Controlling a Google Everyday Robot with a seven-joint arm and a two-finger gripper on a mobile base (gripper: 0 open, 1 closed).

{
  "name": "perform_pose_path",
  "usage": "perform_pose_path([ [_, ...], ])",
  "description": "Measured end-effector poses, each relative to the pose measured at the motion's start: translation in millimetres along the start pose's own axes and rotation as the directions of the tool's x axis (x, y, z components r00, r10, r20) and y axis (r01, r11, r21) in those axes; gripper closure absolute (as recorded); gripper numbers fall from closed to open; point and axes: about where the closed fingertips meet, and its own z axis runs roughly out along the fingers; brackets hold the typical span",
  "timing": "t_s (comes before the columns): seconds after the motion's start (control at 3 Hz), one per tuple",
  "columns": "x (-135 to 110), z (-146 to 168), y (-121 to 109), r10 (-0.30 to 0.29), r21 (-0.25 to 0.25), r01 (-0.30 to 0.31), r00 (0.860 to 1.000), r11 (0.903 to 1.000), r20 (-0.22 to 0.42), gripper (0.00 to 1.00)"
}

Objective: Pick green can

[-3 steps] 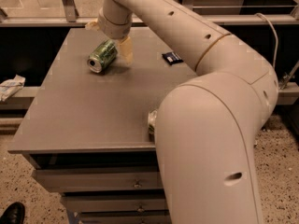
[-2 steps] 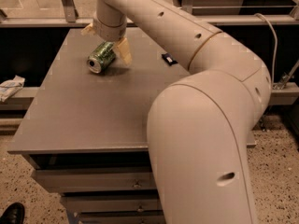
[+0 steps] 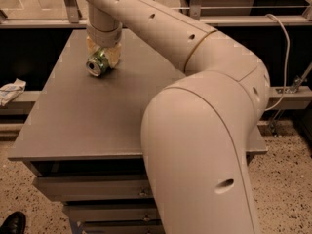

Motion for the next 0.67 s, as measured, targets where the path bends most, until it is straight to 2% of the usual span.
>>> perform_pose_path([
  [0.33, -7.1, 1.5, -1.2, -0.011, -0.01, 0.011, 1.0, 0.9999, 0.005, 0.79],
  [0.67, -2.2, -20.2, 3.0, 0.055, 0.03, -0.056, 0.998, 0.998, 0.028, 1.0],
])
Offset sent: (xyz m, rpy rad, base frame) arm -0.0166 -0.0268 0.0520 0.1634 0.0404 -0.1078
